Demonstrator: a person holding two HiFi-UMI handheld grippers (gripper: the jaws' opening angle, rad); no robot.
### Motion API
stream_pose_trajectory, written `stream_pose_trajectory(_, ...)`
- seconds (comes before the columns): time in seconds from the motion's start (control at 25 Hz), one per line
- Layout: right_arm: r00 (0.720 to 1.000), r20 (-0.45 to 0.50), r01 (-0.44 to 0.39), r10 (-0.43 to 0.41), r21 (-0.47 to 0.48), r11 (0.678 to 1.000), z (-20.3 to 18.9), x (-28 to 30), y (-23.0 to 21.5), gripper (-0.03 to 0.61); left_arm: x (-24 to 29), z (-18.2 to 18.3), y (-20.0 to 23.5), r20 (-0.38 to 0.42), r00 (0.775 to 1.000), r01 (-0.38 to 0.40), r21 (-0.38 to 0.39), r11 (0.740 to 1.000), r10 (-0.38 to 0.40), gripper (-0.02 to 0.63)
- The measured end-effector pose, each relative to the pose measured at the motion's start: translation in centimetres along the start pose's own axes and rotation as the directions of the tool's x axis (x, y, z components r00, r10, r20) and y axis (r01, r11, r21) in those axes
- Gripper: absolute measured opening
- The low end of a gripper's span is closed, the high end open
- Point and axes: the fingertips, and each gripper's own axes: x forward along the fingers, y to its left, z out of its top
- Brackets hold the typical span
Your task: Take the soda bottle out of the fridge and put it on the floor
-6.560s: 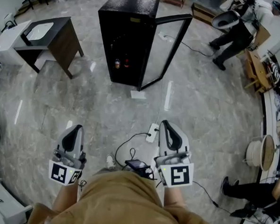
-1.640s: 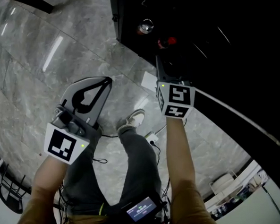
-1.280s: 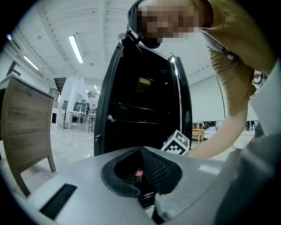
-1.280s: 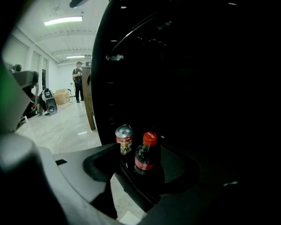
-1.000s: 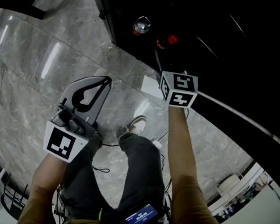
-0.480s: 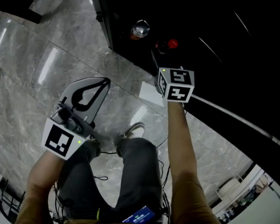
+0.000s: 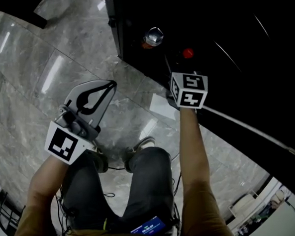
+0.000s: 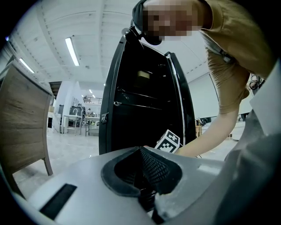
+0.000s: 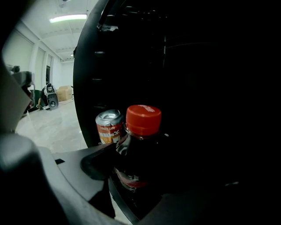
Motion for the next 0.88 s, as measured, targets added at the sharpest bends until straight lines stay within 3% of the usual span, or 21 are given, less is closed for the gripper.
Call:
stream_pose_trajectory(0.52, 0.999, 0.003, -0.033, 0.033, -0.017, 0.999, -0.2, -3.3, 2.0, 0.302, -0.4, 0.3, 0.0, -0.003, 1.000, 0.001, -0.029, 1.000, -0.001, -0.005)
stream_pose_trajectory(0.88, 0.987, 0.078, -0.134, 0.143, -0.114, 0.984, 2.4, -6.3, 7.3, 0.304, -1.5, -1.5, 0.6, -0.005, 1.000, 0.007, -0.001, 1.000, -0.007, -0.005)
